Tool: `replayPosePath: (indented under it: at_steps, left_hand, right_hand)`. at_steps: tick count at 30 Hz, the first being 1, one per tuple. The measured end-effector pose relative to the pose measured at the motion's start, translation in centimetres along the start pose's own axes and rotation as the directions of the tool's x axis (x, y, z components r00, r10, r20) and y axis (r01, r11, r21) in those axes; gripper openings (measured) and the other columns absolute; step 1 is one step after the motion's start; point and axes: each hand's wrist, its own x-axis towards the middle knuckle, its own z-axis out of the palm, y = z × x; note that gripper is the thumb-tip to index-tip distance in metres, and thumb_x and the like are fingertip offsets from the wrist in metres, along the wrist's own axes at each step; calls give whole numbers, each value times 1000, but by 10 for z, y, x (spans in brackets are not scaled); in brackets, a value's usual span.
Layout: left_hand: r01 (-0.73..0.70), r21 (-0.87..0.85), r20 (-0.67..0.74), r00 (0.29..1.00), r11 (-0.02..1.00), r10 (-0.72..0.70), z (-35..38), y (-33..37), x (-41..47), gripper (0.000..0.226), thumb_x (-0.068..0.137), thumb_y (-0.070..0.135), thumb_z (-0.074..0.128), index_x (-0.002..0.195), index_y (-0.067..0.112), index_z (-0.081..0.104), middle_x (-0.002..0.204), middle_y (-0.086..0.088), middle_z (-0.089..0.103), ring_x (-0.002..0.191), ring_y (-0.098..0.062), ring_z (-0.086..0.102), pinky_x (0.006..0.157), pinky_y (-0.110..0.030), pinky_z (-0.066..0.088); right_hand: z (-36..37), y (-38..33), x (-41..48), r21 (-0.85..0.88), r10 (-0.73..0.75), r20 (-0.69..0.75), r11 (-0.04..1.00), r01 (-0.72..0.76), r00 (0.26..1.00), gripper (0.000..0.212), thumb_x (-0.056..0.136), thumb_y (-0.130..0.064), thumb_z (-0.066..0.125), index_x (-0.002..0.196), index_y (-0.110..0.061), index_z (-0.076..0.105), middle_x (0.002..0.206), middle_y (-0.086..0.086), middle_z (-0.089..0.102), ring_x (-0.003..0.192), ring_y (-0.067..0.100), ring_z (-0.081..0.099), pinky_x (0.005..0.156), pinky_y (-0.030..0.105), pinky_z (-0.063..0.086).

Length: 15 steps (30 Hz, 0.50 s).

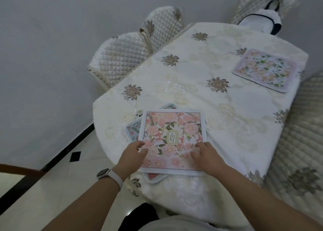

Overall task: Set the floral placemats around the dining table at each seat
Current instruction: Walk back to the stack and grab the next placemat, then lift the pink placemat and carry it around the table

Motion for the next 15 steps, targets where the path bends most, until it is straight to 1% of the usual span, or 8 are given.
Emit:
replayPosePath:
  at_steps: [5,7,9,10,11,12,14,15]
  left_hand:
    - [70,-128,49,997,989,-64,-2,-5,41,44,94,28,56,135,12,50,131,-10,55,111,-24,56,92,-37,48]
    - [81,-181,50,996,980,-74,-5,-3,57,45,95,22,57,136,8,47,116,-7,57,91,-16,58,72,-28,47]
    - [111,-256,49,994,960,-102,-6,-3,71,31,95,17,57,124,10,52,98,-4,55,73,-13,54,60,-25,42]
    - [133,-281,49,991,950,-124,-6,-4,78,16,94,17,57,110,16,55,93,-5,53,70,-17,53,61,-27,43]
    - [147,-309,51,989,940,-138,-7,-3,82,9,94,17,58,98,22,51,91,-6,52,70,-20,51,63,-29,43]
    - [158,-318,60,987,935,-147,-7,-4,88,14,94,17,58,95,24,46,90,-5,51,70,-21,51,63,-30,43]
    - [190,-348,89,982,918,-169,-10,-5,97,25,93,18,60,108,24,40,88,0,52,70,-19,53,61,-30,44]
    - [206,-363,104,978,909,-180,-12,-5,101,26,93,17,60,110,22,40,87,0,53,72,-19,55,61,-31,45]
  right_hand:
    - [1,-5,17,109,197,-45,975,-192,979,52,93,-37,52,139,-14,47,140,10,42,122,27,49,99,39,43]
    - [2,-8,26,157,261,-74,956,-248,962,51,92,-39,54,137,-15,48,137,11,42,118,28,51,97,40,44]
    - [3,-10,35,232,331,-87,924,-304,940,53,90,-38,57,136,-15,48,137,13,43,115,29,54,95,41,47]
    - [4,-11,40,275,360,-97,906,-323,928,55,89,-38,59,137,-14,47,137,14,45,113,30,56,94,41,48]
    - [4,-11,44,314,386,-108,888,-337,916,59,88,-38,60,138,-12,45,137,15,48,111,30,58,92,41,50]
    - [3,-12,47,350,410,-120,870,-348,904,62,87,-37,61,140,-11,43,137,16,50,108,30,60,89,40,51]
    - [2,-14,51,410,451,-133,836,-365,883,65,88,-35,62,143,-8,40,130,13,56,95,26,63,80,37,52]
    - [2,-15,52,434,467,-139,821,-370,873,62,89,-33,63,142,-7,41,118,9,60,84,21,62,73,35,52]
